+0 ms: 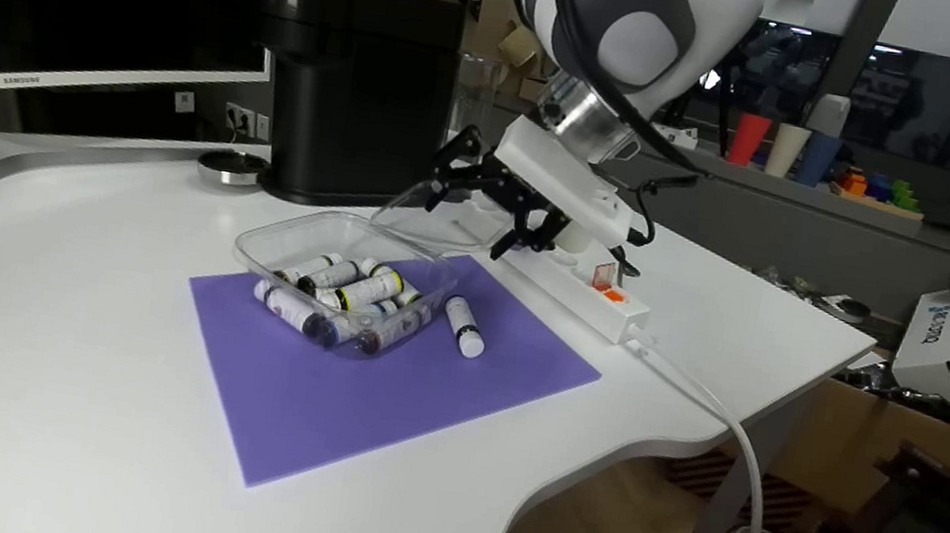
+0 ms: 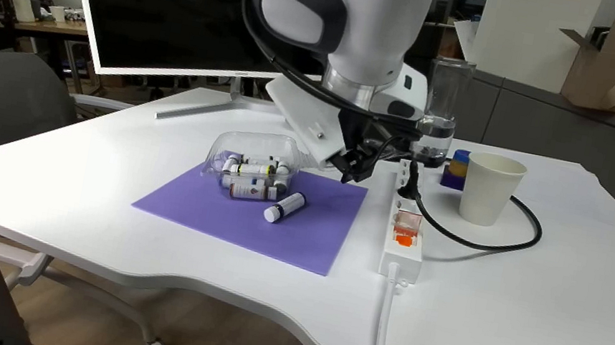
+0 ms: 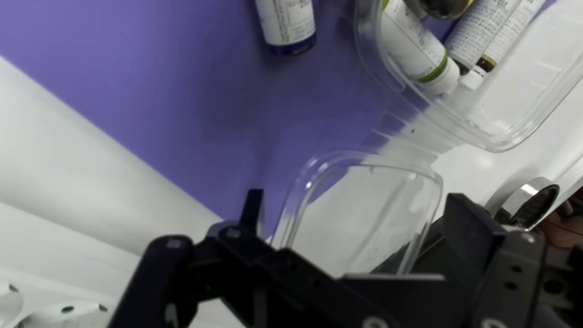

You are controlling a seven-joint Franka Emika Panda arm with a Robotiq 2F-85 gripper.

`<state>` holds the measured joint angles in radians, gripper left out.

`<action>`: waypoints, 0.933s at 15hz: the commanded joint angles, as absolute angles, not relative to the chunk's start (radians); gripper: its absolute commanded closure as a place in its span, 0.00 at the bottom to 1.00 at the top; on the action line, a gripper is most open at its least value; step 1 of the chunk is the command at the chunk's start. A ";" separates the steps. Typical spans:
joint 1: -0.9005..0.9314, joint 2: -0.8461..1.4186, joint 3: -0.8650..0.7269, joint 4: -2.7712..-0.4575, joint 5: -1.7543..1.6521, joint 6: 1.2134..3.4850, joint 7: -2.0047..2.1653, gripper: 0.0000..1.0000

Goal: Close the lid of the clear container

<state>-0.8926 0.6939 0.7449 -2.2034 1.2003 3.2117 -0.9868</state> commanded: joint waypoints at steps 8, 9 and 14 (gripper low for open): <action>-1.010 0.700 0.898 -2.207 1.177 3.356 -1.058 0.00; -1.014 0.700 0.901 -2.209 1.172 3.351 -1.064 0.00; -1.012 0.685 0.905 -2.218 1.143 3.339 -1.086 0.00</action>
